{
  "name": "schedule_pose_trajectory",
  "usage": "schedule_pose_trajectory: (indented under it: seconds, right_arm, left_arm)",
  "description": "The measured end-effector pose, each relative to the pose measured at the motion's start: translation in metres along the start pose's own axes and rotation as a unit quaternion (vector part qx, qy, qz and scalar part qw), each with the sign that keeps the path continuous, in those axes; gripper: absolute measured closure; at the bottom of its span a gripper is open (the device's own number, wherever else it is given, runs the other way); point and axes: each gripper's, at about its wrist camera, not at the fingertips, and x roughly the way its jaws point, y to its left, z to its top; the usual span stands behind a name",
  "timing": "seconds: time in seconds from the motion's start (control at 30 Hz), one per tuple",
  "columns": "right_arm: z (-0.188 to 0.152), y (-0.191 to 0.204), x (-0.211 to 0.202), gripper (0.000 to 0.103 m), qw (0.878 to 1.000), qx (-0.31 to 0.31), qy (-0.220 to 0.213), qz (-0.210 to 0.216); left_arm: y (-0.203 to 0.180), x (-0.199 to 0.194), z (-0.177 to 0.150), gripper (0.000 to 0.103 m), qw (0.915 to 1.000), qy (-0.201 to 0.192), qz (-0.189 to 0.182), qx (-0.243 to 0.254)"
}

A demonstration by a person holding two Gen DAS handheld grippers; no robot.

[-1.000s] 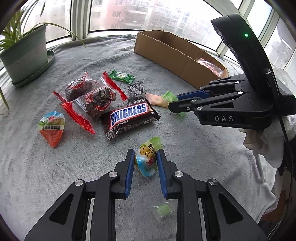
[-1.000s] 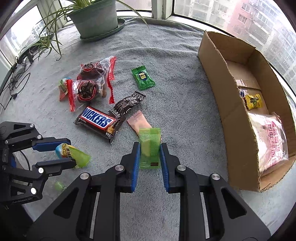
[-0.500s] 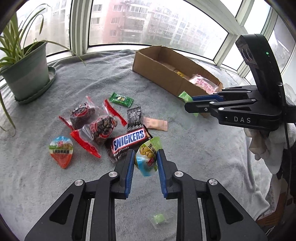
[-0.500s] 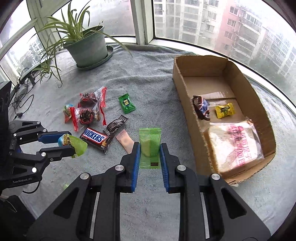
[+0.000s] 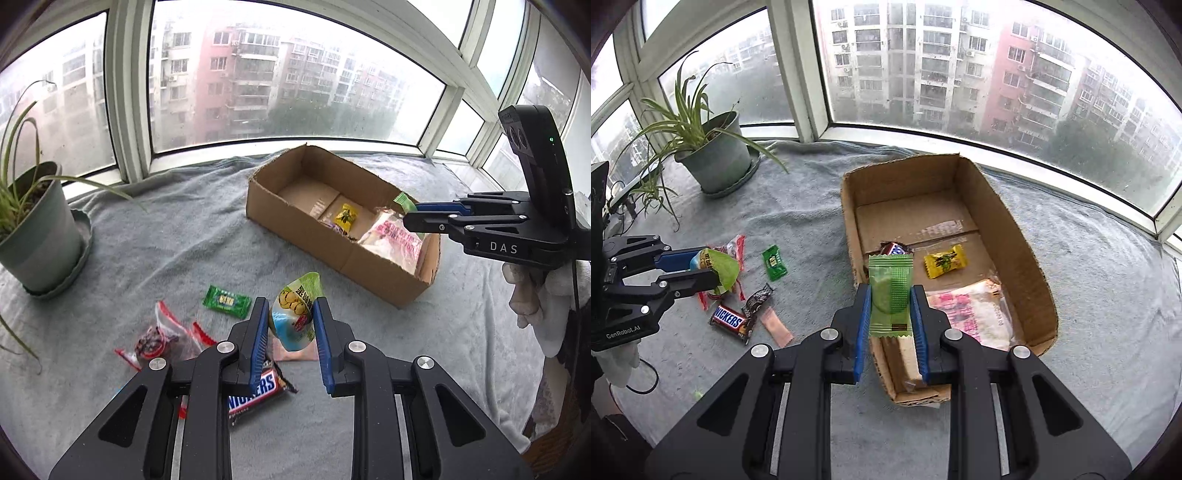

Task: Organize snacks
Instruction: 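Carry the green packet and round candy over the box with both tools, then open the right tool over the box while the left tool releases the round candy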

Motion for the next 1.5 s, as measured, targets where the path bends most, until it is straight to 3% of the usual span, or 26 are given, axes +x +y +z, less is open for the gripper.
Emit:
schedule_pose_trajectory:
  seconds: [0.67,1.0,1.5]
  right_arm:
    - [0.016,-0.044,0.044,0.081,0.999,0.028,0.015,-0.005]
    - [0.016,-0.045,0.071,0.081,0.999,0.027,0.029,0.008]
    - [0.012,-0.047,0.079,0.081,0.999,0.035,0.035,0.015]
  left_arm:
    - [-0.015,0.055,0.088,0.080,0.9998,-0.013,0.009,0.015]
    - [-0.024,0.096,0.097,0.080,0.9997,0.008,0.011,0.022]
    - [-0.031,0.107,0.099,0.080,0.9993,0.014,0.006,0.035]
